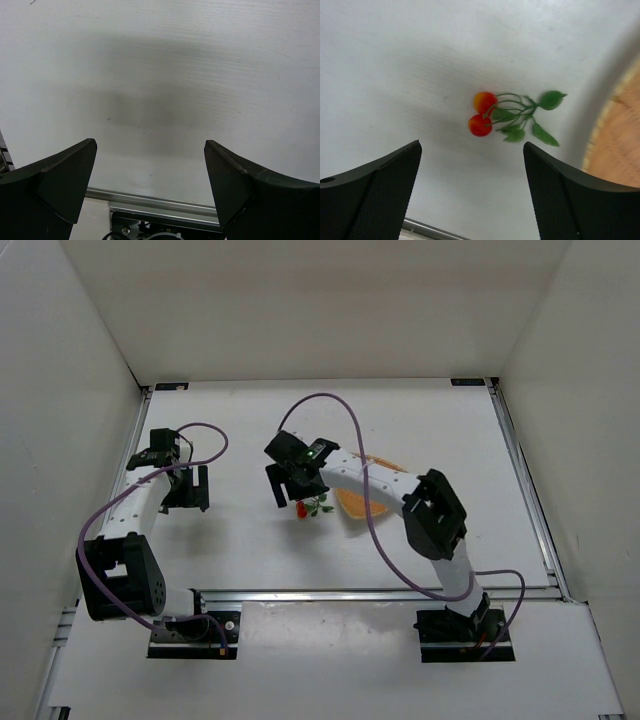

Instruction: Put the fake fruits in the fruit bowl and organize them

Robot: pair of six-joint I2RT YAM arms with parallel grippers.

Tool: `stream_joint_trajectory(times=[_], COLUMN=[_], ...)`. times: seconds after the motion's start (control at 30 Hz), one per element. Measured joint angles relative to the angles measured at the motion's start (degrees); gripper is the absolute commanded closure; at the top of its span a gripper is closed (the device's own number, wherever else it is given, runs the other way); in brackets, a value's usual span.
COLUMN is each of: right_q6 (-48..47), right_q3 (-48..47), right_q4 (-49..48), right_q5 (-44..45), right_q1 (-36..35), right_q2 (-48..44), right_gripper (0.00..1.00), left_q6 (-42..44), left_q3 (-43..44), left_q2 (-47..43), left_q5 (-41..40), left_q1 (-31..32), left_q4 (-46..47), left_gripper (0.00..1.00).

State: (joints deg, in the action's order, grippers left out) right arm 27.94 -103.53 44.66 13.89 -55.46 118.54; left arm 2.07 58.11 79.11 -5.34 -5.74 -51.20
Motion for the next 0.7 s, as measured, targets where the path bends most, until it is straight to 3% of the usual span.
stream_joint_trajectory(times=[0.2, 0.5, 0.6, 0.7], right_q6=[3.0, 5.6, 6.3, 6.8], right_q3=[-0.2, -0.2, -0.4, -0.2], right_q4=[0.8, 0.4, 0.5, 0.1], right_q5=[-1.7, -2.3, -3.3, -4.0], right_q1=[-0.5, 0.0, 0.0, 0.0], right_q2=[6.8, 9.0, 10.2, 10.2], right_gripper=[0.32, 0.48, 0.49, 0.61], left_q6=[0.2, 5.0, 7.0, 9.1], left_q3=[0.0, 5.0, 8.5, 10.1], left_q2=[-0.3, -11.5, -12.4, -10.8], left_q5=[2.2, 21.4, 27.8, 34.4], left_q1=[0.0, 1.4, 1.8, 1.8], left_q4=[-0.1, -2.4, -4.0, -7.0], left_gripper=[0.0, 0.0, 0.0, 0.0])
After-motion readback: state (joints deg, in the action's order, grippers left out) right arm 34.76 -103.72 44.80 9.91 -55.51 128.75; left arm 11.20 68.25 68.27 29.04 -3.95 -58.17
